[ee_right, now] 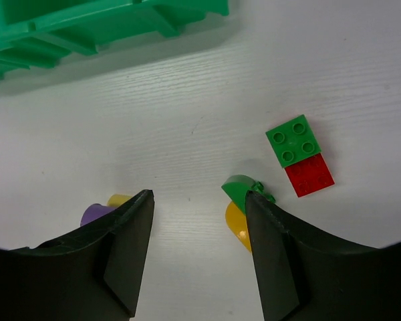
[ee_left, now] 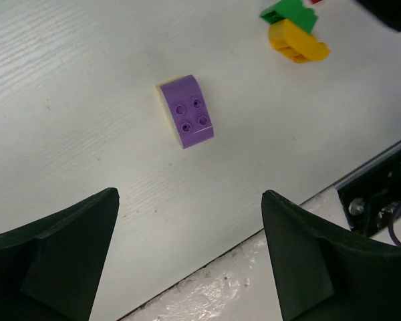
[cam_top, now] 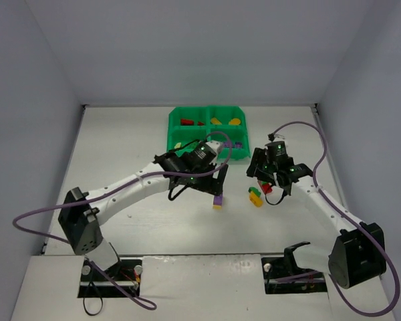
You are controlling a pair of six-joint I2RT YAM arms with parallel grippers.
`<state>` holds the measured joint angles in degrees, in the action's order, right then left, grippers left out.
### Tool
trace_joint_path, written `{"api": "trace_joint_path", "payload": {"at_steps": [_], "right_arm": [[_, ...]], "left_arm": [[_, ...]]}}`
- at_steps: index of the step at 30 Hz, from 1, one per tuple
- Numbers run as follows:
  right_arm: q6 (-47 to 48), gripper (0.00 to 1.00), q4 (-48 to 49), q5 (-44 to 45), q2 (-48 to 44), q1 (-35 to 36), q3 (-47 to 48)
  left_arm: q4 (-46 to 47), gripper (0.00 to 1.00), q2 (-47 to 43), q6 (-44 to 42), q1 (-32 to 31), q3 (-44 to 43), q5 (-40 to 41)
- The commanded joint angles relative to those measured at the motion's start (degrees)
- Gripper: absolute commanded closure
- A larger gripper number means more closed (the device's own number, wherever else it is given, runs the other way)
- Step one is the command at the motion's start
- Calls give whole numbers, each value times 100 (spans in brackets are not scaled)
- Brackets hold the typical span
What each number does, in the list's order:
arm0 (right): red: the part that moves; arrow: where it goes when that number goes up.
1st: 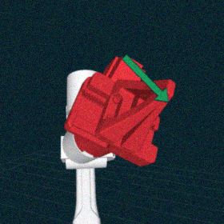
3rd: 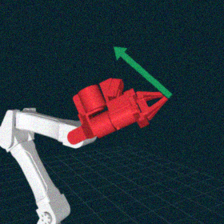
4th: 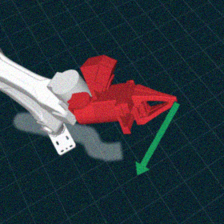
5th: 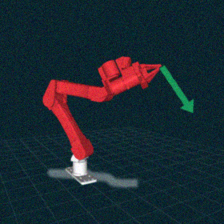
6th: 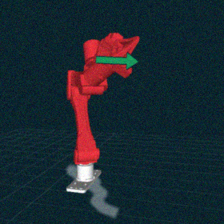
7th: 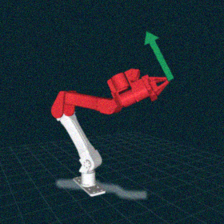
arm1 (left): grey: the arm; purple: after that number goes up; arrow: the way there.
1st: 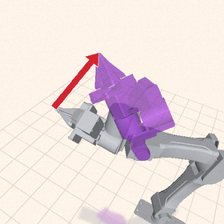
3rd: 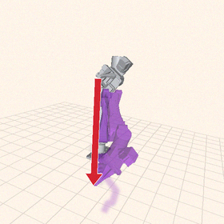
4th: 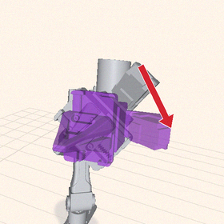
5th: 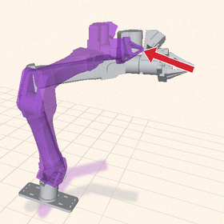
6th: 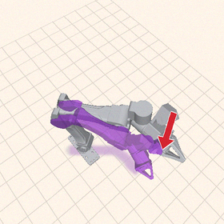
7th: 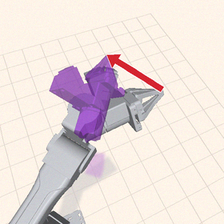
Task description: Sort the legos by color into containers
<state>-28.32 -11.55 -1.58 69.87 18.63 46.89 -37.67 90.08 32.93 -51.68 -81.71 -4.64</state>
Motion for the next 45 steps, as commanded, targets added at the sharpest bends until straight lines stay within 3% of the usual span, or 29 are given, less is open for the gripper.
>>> {"api": "trace_joint_path", "payload": {"at_steps": [1, 7, 12, 18, 24, 25, 28, 29, 30, 35, 40, 45], "right_arm": [[-210, 46, 188, 264, -245, -70, 30], [-60, 46, 153, 19, -245, -395, -75], [-25, 46, 153, -96, -429, -588, -216], [124, 46, 144, -105, -623, -685, -269], [151, 46, 153, -140, -614, -694, -295], [160, 46, 162, -158, -623, -694, -295], [230, 46, 171, -236, -667, -694, -330], [265, 47, 171, -281, -676, -694, -330], [361, 47, 179, -351, -685, -694, -330], [757, 48, 364, -1211, -825, -694, -321], [1012, 45, 942, -2625, -1019, -686, -479], [688, 40, 2110, -4478, -966, -624, -699]], "left_arm": [[-188, 19, 281, 486, -78, -266, 666], [-443, 19, 1273, 574, -316, -995, 825], [-512, 26, 1827, 566, -316, -1416, 825], [-698, 30, 2241, 645, -308, -1401, 877], [-469, 55, 2382, 689, -307, -1321, 869], [-469, 67, 2391, 689, -299, -1347, 877], [-408, 84, 2409, 689, -308, -1347, 807], [-364, 95, 2383, 689, -308, -1330, 772], [-346, 100, 2356, 689, -299, -1304, 702], [416, 100, 1464, 610, 51, -508, 465], [2295, 100, -85, 496, 1114, 857, -1087], [2975, 100, -1158, 91, 1914, 1376, -2381]]}}
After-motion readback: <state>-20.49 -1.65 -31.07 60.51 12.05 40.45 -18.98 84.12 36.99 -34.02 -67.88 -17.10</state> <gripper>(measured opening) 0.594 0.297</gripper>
